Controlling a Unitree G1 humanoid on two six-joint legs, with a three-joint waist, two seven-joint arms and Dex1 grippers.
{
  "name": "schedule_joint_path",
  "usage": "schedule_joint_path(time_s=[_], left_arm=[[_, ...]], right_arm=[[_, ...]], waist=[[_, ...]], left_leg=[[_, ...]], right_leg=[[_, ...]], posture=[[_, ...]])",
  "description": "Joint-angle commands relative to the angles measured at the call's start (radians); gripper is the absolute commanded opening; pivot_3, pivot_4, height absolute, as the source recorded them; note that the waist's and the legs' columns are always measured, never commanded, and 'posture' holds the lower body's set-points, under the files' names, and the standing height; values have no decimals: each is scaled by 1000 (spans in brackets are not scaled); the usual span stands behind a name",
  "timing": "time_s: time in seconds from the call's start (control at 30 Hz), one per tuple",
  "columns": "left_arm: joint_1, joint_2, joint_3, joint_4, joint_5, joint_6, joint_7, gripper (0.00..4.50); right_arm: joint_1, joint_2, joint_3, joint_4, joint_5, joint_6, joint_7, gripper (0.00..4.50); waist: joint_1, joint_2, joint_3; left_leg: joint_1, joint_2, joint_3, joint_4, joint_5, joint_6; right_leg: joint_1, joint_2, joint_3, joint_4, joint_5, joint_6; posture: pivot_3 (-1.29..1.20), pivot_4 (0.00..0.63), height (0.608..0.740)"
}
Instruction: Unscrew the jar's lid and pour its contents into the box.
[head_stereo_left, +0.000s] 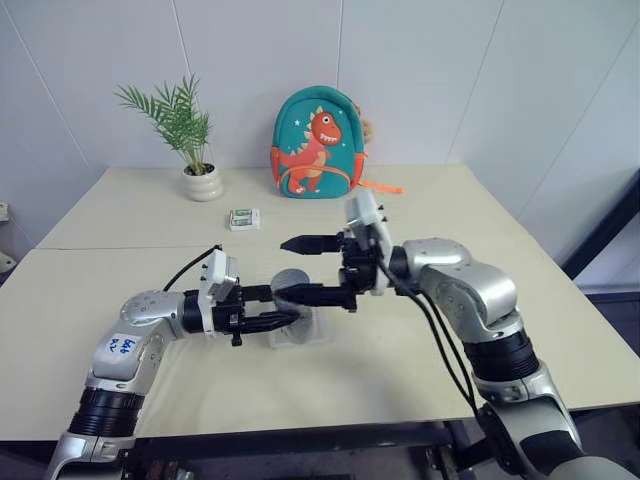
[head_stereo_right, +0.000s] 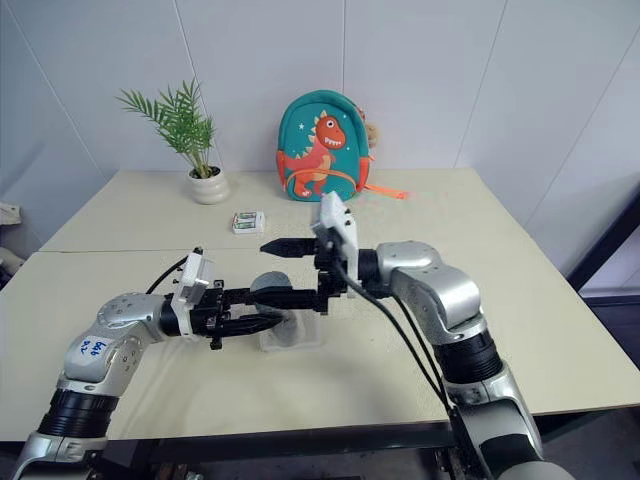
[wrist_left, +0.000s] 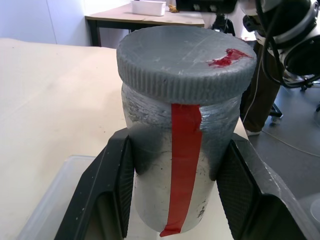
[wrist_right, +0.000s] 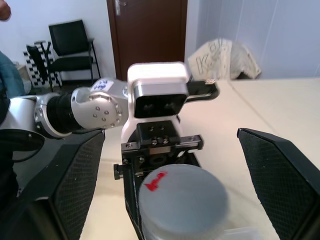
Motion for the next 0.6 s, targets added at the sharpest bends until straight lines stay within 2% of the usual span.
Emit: schedule_joint_path(time_s=[0.03,0.33,0.6], left_arm=[[-13,-6,0,-37,-9,-9,10,1962],[-10,-24,-13,-52,-20,1,24,1962],[-11,-23,-15,-47,-23,-3,23,1962]], right_arm=[[-9,14,3,-31,-6,8,-42,4472],[-15,30,23,45,-59,-30,-84,4472],[-19,-4,10,96,-91,-69,-67,4472]], waist=[[1,0,0],[0,0,0],[0,0,0]], left_leg=[[0,0,0,0,0,0],[0,0,0,0,0,0],[0,0,0,0,0,0]], right_leg=[[0,0,0,0,0,0],[0,0,0,0,0,0],[0,0,0,0,0,0]], posture=[[0,150,740],[0,150,740],[0,150,740]])
